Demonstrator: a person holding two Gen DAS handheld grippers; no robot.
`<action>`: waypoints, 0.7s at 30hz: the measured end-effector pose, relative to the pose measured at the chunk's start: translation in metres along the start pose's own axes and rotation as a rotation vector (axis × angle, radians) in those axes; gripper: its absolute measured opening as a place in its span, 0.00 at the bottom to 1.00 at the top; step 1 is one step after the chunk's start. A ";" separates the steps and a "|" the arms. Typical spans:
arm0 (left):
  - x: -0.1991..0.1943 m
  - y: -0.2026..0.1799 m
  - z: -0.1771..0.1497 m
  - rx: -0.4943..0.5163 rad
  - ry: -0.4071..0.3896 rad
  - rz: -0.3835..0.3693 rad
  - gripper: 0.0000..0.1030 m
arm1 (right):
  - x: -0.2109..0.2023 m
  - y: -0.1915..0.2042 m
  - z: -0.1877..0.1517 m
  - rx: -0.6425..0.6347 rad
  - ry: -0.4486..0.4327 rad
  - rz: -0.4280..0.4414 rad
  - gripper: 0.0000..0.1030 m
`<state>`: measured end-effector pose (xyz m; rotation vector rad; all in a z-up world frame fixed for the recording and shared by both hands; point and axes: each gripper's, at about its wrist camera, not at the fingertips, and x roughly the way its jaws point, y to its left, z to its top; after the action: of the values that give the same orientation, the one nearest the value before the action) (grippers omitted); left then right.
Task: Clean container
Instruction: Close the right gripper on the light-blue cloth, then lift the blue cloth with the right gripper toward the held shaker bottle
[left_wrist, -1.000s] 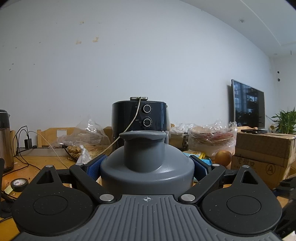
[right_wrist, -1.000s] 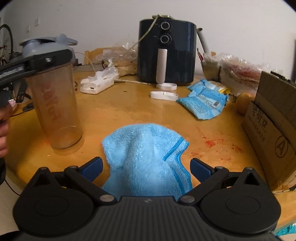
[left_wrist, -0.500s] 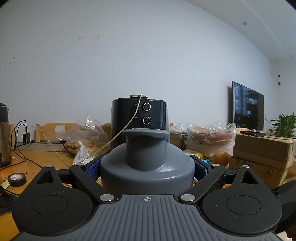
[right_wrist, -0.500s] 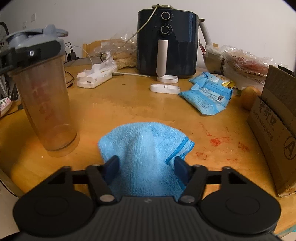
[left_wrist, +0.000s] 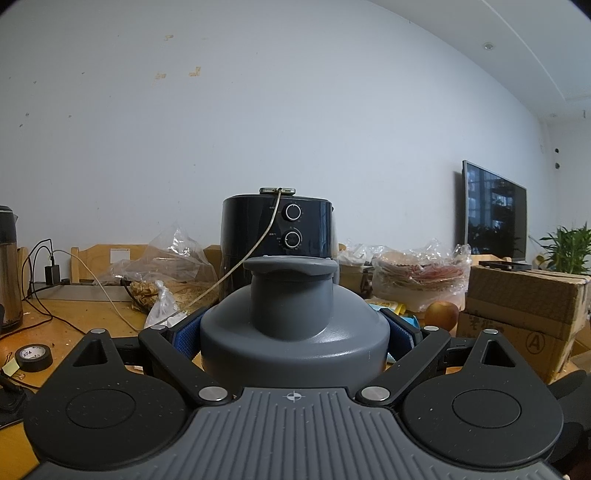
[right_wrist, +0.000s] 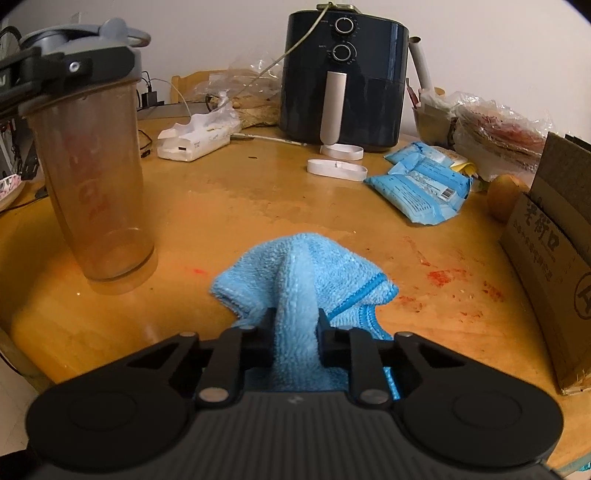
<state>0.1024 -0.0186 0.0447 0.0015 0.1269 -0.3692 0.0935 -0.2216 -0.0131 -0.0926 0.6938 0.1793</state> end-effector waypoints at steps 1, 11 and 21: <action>0.000 0.000 0.000 0.000 0.000 0.000 0.93 | 0.000 0.000 -0.001 -0.003 -0.006 0.001 0.07; 0.000 -0.001 0.000 0.000 0.000 -0.001 0.93 | -0.006 -0.008 -0.012 0.023 -0.080 0.036 0.05; 0.000 -0.001 0.000 0.000 0.003 -0.003 0.93 | -0.026 -0.009 -0.019 0.020 -0.227 0.046 0.04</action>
<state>0.1019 -0.0196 0.0448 0.0018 0.1298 -0.3724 0.0637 -0.2364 -0.0100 -0.0365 0.4715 0.2231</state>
